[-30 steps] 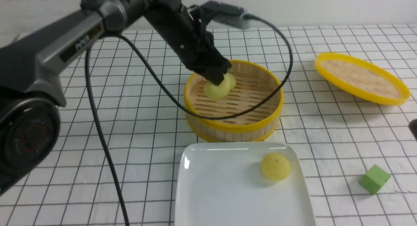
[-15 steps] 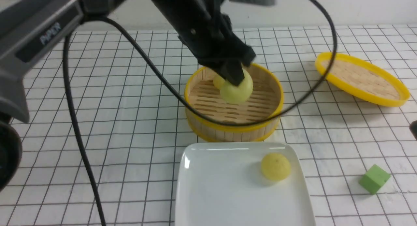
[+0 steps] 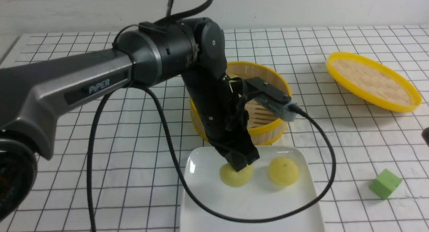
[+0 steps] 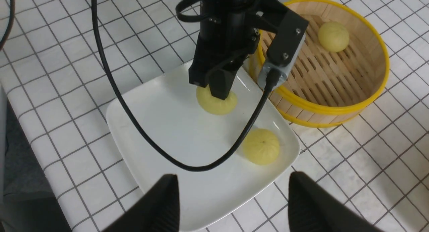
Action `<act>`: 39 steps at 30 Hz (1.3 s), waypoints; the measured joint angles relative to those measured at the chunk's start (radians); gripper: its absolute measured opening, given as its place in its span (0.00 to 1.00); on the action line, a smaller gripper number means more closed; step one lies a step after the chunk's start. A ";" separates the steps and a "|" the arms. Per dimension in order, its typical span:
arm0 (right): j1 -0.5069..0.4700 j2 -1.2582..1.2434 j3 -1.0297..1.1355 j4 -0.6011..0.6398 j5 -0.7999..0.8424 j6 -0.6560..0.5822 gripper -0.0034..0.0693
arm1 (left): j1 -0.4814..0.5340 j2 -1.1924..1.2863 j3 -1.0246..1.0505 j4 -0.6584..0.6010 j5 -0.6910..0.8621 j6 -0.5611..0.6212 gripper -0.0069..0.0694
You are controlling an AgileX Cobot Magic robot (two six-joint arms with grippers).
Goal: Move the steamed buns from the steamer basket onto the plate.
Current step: Use the left arm to put the steamed stuffed bun into the plate, then use the left arm to grab the steamed stuffed bun that is closest to it
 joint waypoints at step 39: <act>0.000 0.000 0.000 0.049 0.002 -0.028 0.65 | 0.000 -0.051 -0.345 0.182 0.128 -0.266 0.66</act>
